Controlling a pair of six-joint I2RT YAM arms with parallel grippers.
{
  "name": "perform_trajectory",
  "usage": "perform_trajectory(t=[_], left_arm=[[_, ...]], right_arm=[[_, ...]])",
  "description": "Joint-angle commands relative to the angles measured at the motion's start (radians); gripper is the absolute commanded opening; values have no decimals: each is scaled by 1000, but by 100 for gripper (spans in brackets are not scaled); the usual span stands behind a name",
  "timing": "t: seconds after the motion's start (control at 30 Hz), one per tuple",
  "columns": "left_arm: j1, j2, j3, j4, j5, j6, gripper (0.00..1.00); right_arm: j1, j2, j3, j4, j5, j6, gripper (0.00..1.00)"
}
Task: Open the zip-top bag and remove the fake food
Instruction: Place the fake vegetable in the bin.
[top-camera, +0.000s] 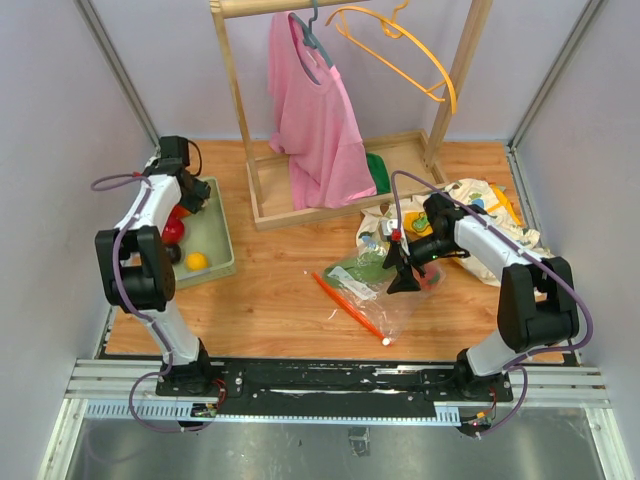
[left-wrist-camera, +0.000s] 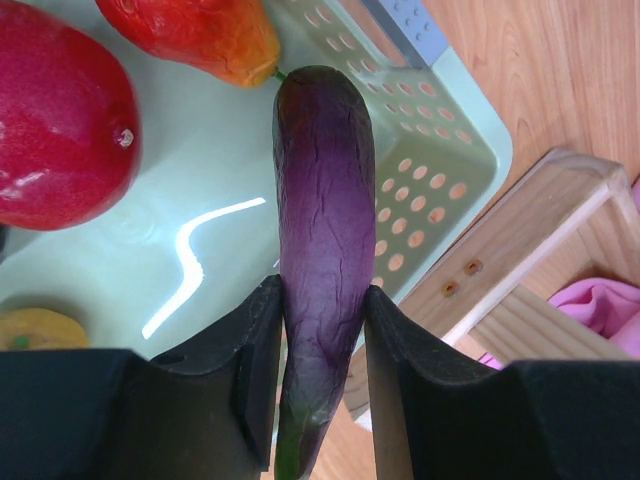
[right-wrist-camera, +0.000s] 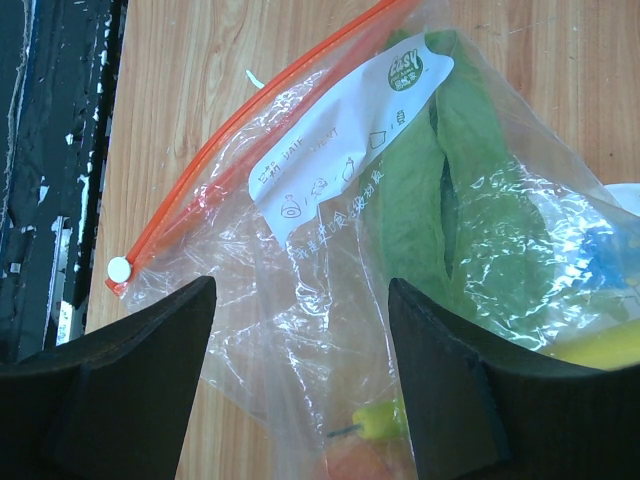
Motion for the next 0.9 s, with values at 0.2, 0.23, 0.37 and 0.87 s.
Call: perform_trajectory(t=[0.2,0.23,0.37,0.87], left_arm=[[7,171,231,-159,2,-239,5],[7,189,255,-180,5,-263,13],[7,248,342,-267,10,-330,30],[16,324,482,-271,72,-378,47]], right_arm=[[-17,9,19,-39,-22,-33,70],[-17,7,18,-39,-22,-33,70],[-16,7,18,-41,-20,-35,70],[-18,13,20,-53,-25,-47,70]])
